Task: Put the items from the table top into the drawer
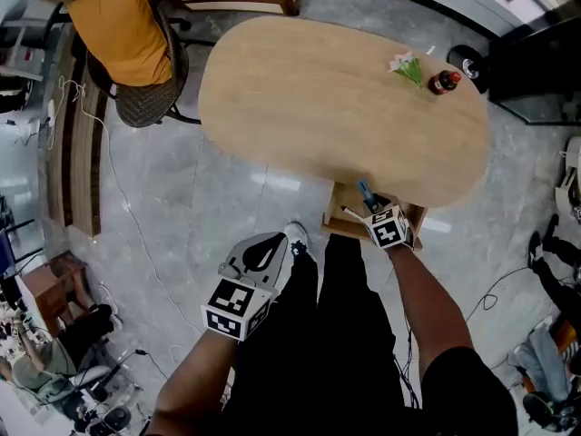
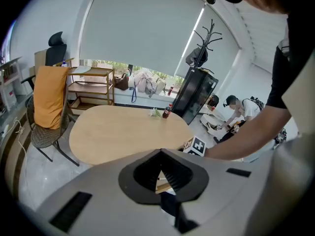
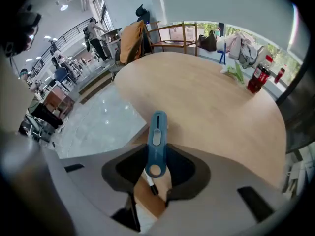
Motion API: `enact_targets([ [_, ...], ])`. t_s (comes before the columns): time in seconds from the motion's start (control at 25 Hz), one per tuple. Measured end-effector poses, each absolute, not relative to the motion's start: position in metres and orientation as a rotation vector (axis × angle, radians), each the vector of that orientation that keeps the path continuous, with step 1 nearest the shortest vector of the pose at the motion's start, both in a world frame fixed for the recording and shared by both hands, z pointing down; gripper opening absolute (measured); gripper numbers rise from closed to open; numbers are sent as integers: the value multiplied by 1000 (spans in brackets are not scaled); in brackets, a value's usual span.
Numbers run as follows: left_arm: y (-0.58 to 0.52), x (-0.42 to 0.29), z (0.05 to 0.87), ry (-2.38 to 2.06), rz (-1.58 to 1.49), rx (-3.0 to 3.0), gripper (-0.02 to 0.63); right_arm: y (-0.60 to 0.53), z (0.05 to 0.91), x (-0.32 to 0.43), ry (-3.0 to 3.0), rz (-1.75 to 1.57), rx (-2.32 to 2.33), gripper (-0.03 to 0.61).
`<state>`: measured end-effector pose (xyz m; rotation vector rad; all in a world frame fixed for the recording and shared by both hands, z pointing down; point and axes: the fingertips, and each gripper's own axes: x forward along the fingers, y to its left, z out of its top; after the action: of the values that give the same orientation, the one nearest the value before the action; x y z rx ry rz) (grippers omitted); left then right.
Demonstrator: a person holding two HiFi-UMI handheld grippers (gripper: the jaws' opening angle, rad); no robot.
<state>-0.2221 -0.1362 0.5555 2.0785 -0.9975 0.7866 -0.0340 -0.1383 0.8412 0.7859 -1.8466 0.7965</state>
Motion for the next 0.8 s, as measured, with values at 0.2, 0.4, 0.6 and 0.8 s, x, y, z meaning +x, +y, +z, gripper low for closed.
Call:
enact_targets([
  [0.2, -124, -211, 560, -924, 823, 2115, 2, -80, 875, -37, -1776, 756, 678, 120],
  [0.4, -109, -209, 571, -870, 869, 2133, 2, -71, 934, -30, -1664, 660, 617, 120],
  [0.6, -92, -220, 589, -862, 909, 2103, 2, -77, 980, -30, -1615, 597, 571, 120],
  [0.8, -77, -245, 605, -905, 919, 2056, 2, -81, 1008, -38, -1600, 575, 555, 120],
])
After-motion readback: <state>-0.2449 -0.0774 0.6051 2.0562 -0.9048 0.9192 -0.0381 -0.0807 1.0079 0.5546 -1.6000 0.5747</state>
